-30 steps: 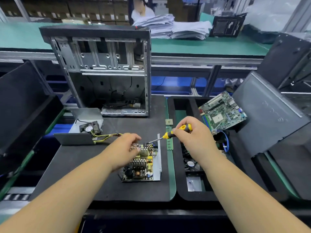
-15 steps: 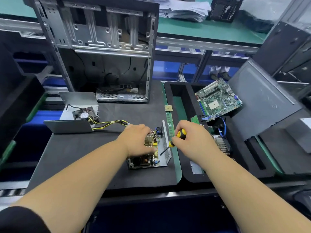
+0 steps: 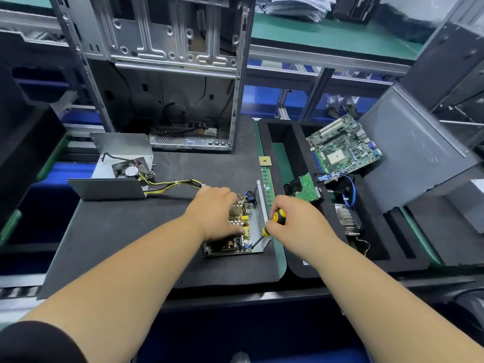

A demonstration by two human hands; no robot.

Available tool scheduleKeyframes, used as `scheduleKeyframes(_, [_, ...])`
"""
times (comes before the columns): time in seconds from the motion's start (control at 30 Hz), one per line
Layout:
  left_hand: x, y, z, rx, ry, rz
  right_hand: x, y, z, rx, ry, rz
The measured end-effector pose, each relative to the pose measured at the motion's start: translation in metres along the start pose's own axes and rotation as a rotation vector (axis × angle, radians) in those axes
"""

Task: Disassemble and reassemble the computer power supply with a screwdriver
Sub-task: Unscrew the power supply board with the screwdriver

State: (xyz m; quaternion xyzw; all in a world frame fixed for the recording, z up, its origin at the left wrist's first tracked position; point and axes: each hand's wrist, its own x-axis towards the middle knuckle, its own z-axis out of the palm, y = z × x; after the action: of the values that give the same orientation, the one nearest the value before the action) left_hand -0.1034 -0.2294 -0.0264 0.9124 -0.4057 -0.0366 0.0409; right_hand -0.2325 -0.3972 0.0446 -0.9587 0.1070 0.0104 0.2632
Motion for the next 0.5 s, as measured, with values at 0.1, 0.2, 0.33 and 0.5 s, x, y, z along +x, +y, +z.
scheduleKeyframes(0.1, [-0.0002,0.0001,-0.0009,0.006,-0.005,0.000,0.0010,-0.0010,0.0007,-0.018,-0.002,-0.005])
scheduleKeyframes(0.2, [0.0002,0.0004,-0.0017,0.004,-0.009,0.002,0.0017,-0.0016,0.0012,-0.029,-0.009,-0.005])
scheduleKeyframes(0.33, [-0.0005,0.0006,-0.0029,-0.001,-0.006,0.003,0.0015,-0.0011,0.0012,-0.042,-0.018,-0.005])
scheduleKeyframes(0.5, [-0.0013,0.0012,-0.0045,0.012,-0.012,0.005,0.0015,-0.0012,0.0006,-0.044,-0.023,-0.004])
